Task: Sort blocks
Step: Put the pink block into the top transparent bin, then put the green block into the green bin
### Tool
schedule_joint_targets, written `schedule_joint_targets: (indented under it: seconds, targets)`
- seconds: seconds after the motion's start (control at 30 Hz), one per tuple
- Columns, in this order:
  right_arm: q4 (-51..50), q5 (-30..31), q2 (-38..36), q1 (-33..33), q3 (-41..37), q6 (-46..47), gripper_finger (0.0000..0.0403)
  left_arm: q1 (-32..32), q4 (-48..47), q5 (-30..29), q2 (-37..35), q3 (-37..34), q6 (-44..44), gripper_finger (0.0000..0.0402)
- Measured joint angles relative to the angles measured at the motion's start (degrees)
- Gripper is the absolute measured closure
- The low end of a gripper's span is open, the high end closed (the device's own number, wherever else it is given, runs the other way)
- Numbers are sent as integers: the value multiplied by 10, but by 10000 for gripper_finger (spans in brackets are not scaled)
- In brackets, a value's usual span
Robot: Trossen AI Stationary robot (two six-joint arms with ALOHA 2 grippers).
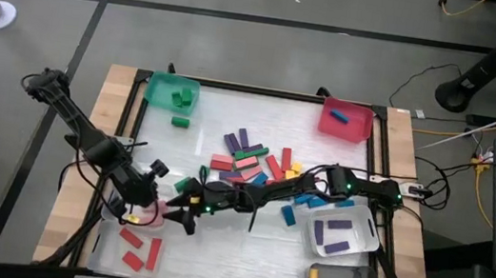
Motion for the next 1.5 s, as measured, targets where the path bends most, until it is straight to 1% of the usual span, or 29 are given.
schedule_joint_targets:
  seconds: [0.17, 0.27, 0.37, 0.43, 0.5, 0.57, 0.7, 0.87, 0.97, 1.07, 1.2, 1.33, 1.5]
  targets:
    - [-7, -80, -2, -12, 0, 0, 167, 0, -31, 50, -17, 0, -69, 352]
    - [-25, -103, -12, -18, 0, -1, 179, 0, -57, 72, -21, 0, -122, 354]
    - [-71, -118, -28, -23, 10, -13, 191, 0, -92, 83, -20, 0, -194, 352]
    - [-127, -122, -43, -28, 18, -42, 199, 0, -111, 82, -19, 0, -234, 344]
    - [-183, -125, -54, -34, 26, -83, 206, 0, -122, 82, -19, 0, -255, 330]
    - [-231, -124, -61, -40, 36, -115, 211, 0, -127, 81, -19, 0, -265, 313]
    - [-296, -119, -62, -55, 78, -153, 216, 0, -121, 56, -19, 0, -291, 277]
    - [-366, -105, -63, -71, 101, -246, 217, 0, -121, 52, -19, 0, -295, 246]
    - [-385, -99, -63, -78, 109, -328, 217, 0, -120, 52, -19, 0, -295, 241]
    - [-420, -73, -63, -81, 108, -412, 217, 0, -120, 52, -19, 0, -295, 241]
    - [-453, -43, -62, -82, 108, -482, 217, 0, -120, 52, -19, 0, -295, 242]
    - [-462, -29, -61, -89, 108, -525, 217, 0, -120, 52, -19, 0, -313, 240]
    - [-461, -25, -56, -102, 108, -528, 217, 0, -120, 52, -19, 0, -333, 240]
